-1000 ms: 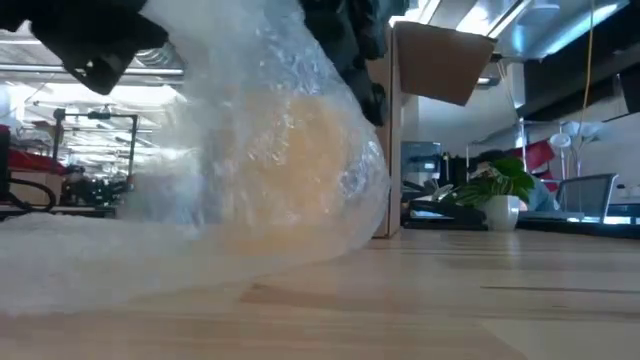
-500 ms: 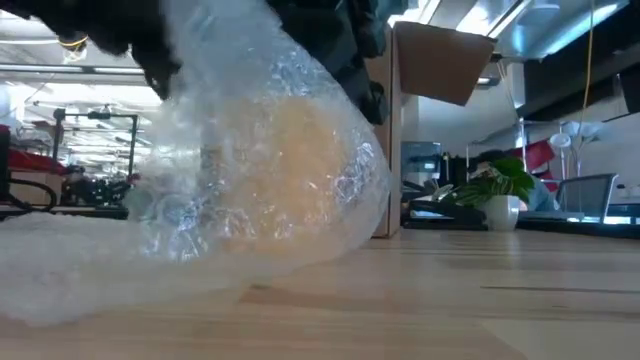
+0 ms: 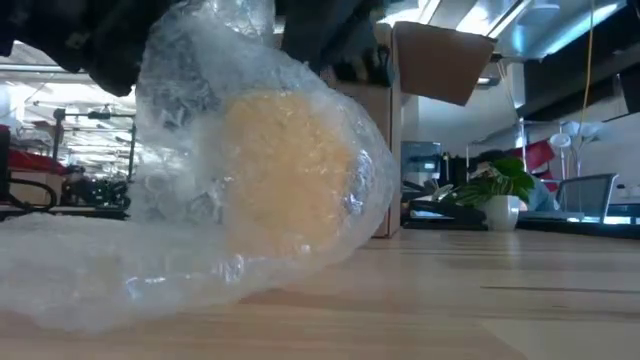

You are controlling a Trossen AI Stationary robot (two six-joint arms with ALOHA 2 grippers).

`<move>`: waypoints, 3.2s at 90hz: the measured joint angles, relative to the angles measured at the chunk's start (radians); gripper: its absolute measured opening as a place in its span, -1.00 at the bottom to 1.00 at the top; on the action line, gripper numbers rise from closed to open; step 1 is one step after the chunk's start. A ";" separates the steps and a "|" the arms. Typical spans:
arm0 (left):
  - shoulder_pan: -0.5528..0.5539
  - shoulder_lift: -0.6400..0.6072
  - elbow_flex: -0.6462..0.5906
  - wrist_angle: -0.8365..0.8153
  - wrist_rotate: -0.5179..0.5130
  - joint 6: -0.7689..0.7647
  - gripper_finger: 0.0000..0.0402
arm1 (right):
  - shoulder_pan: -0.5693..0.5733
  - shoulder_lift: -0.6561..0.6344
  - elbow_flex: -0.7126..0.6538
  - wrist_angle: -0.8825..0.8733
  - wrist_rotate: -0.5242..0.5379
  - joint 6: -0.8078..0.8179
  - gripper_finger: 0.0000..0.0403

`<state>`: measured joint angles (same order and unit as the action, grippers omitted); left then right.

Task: Wrap mug
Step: Wrap the yellow mug with the bubble wrap

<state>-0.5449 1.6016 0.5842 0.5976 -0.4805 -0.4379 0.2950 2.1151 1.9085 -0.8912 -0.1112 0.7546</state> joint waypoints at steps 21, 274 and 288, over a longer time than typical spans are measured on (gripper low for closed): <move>0.001 0.001 0.000 -0.004 0.003 0.000 -0.51 | 0.000 0.000 0.089 -0.077 0.040 -0.085 -0.97; -0.182 -0.046 -0.112 -0.190 -0.508 -0.106 -0.62 | 0.011 0.232 0.147 0.080 -0.163 -0.371 -1.00; -0.189 -0.046 -0.210 0.206 -0.418 0.085 -0.76 | 0.015 0.231 0.147 0.080 -0.153 -0.369 -1.00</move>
<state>-0.7337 1.5553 0.3738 0.8033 -0.8985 -0.3533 0.3099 2.3460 2.0556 -0.8110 -0.2639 0.3853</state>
